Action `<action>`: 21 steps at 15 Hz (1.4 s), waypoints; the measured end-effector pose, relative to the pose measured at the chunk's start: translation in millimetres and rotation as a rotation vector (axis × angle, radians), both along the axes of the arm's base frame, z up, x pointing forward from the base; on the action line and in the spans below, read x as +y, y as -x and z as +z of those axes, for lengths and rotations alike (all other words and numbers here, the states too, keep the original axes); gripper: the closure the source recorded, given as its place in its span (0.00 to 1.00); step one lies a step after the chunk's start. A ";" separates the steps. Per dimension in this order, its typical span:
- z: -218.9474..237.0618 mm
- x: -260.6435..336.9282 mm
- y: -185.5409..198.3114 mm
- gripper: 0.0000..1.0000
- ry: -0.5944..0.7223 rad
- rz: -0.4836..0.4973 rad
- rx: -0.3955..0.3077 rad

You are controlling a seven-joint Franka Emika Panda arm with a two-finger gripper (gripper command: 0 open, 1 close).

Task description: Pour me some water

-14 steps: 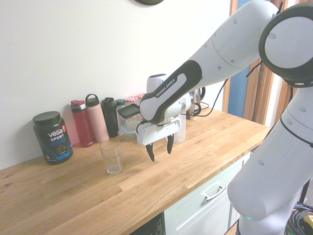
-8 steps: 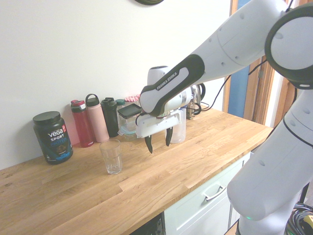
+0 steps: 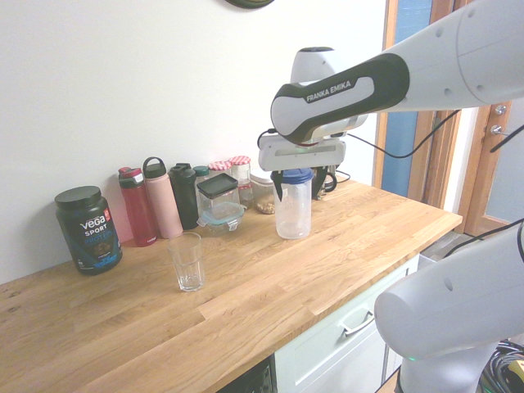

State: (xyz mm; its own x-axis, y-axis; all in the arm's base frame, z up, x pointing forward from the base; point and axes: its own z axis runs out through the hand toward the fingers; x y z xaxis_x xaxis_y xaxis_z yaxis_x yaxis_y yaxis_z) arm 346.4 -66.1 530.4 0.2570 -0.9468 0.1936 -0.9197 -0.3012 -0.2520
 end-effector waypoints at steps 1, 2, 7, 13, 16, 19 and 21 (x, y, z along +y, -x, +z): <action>0.0 -5.3 4.1 0.00 0.004 -0.014 -0.012; -1.4 -13.1 4.6 0.00 0.013 -0.018 -0.034; -22.9 -49.3 -19.5 0.00 0.048 -0.001 -0.099; -53.5 -56.4 -59.0 0.00 0.092 0.044 -0.136; -62.6 -61.5 -75.4 1.00 0.088 0.046 -0.121; -71.9 -64.5 -85.9 1.00 0.082 0.047 -0.108; -73.2 -65.5 -90.0 1.00 0.080 0.047 -0.104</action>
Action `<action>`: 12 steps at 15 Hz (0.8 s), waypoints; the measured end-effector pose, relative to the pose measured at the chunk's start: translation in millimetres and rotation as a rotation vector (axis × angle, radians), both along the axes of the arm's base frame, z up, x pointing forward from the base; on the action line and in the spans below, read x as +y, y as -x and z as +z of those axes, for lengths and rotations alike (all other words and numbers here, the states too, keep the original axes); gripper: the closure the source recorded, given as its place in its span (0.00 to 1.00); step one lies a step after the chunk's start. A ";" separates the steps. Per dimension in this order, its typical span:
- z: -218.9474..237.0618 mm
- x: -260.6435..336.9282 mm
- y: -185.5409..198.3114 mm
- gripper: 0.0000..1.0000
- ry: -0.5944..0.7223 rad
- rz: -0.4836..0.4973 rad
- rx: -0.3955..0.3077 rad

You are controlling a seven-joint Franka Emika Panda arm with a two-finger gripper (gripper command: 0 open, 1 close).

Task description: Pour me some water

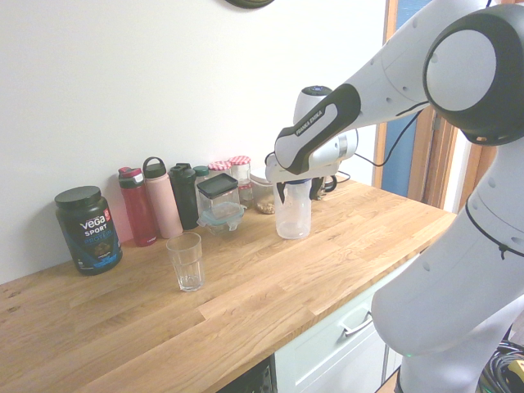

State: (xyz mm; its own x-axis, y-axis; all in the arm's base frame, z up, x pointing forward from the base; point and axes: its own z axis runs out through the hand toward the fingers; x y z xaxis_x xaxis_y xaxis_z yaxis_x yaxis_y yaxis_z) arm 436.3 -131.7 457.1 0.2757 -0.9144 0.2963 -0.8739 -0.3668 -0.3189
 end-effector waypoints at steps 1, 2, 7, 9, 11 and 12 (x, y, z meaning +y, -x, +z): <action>0.4 -0.1 -1.1 1.00 0.000 0.001 0.000; -0.7 0.1 -1.5 1.00 -0.001 0.001 0.002; -5.3 -0.4 -4.0 1.00 -0.003 0.002 0.013; -7.9 -0.6 -6.8 1.00 -0.004 0.005 0.019; -9.8 0.0 -9.4 1.00 -0.004 0.008 0.023; -10.7 0.5 -9.8 1.00 -0.004 0.009 0.025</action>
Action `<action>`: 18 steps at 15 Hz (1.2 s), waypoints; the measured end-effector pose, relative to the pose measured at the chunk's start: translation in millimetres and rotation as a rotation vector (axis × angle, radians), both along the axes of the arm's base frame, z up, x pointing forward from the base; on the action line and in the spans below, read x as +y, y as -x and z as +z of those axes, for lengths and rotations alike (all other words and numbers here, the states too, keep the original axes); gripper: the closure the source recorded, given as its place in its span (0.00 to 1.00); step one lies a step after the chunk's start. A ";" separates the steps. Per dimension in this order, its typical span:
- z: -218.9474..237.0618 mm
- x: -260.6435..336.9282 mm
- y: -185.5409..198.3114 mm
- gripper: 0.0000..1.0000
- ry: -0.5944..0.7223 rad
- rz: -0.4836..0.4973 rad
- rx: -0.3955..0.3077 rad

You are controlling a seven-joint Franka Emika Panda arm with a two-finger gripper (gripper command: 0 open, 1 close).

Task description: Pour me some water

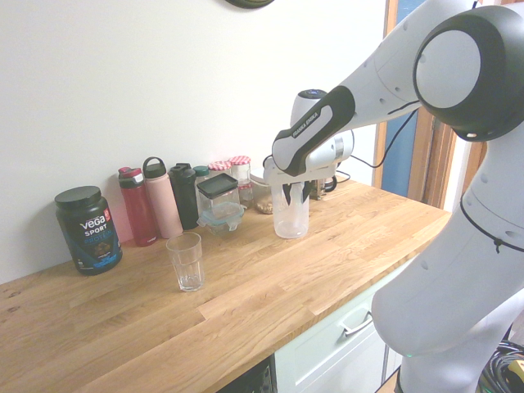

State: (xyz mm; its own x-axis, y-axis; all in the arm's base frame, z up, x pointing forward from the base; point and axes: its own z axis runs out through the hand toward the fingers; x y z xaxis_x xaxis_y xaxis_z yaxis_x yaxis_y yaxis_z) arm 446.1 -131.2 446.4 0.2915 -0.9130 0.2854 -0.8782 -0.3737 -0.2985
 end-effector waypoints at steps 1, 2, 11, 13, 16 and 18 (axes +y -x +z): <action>-0.1 0.3 -0.2 1.00 0.000 0.001 0.001; 0.3 0.4 -0.4 1.00 0.001 0.002 0.001; 9.1 -5.8 6.2 1.00 -0.037 0.027 0.010; 30.2 -12.5 23.9 1.00 -0.068 0.101 0.021; 72.7 -11.8 66.7 1.00 -0.060 0.275 0.066; 93.1 0.7 87.6 1.00 -0.031 0.391 0.092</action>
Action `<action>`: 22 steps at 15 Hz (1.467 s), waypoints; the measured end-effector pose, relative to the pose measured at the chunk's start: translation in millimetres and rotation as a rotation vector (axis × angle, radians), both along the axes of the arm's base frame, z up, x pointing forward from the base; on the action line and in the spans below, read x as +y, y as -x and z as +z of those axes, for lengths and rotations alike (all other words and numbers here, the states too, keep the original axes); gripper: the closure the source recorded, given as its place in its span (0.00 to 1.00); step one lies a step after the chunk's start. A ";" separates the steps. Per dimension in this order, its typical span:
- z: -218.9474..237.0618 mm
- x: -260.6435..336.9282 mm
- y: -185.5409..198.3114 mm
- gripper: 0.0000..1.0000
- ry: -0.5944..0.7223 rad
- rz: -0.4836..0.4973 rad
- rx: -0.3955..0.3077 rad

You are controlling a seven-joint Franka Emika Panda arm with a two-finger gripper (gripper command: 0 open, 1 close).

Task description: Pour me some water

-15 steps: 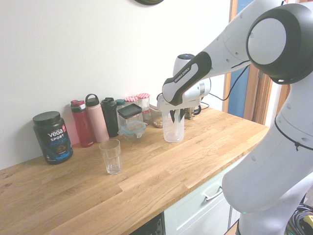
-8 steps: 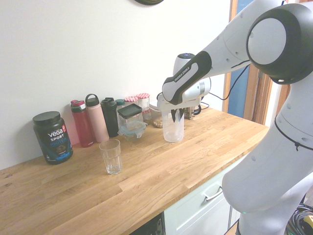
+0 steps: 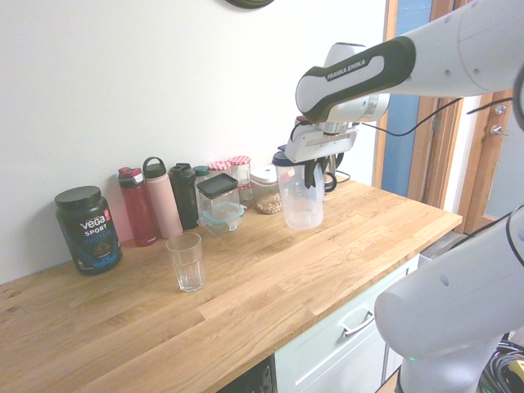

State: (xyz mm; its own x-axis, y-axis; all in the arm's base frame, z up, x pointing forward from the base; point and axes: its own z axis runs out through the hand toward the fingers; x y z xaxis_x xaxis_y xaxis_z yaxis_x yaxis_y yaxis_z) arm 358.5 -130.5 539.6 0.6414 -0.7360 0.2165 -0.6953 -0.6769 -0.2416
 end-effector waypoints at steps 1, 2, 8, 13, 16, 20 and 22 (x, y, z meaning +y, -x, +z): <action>5.0 9.5 3.8 1.00 0.017 0.057 0.008; 7.2 21.3 3.2 1.00 0.033 0.115 0.016; 14.1 85.2 -11.8 1.00 0.134 0.458 0.108; 10.2 144.1 -28.8 1.00 0.250 0.720 0.216; 5.6 177.9 -45.2 1.00 0.351 0.860 0.285; -6.8 207.4 -66.8 1.00 0.513 1.026 0.388; -8.0 212.7 -78.9 1.00 0.597 1.102 0.441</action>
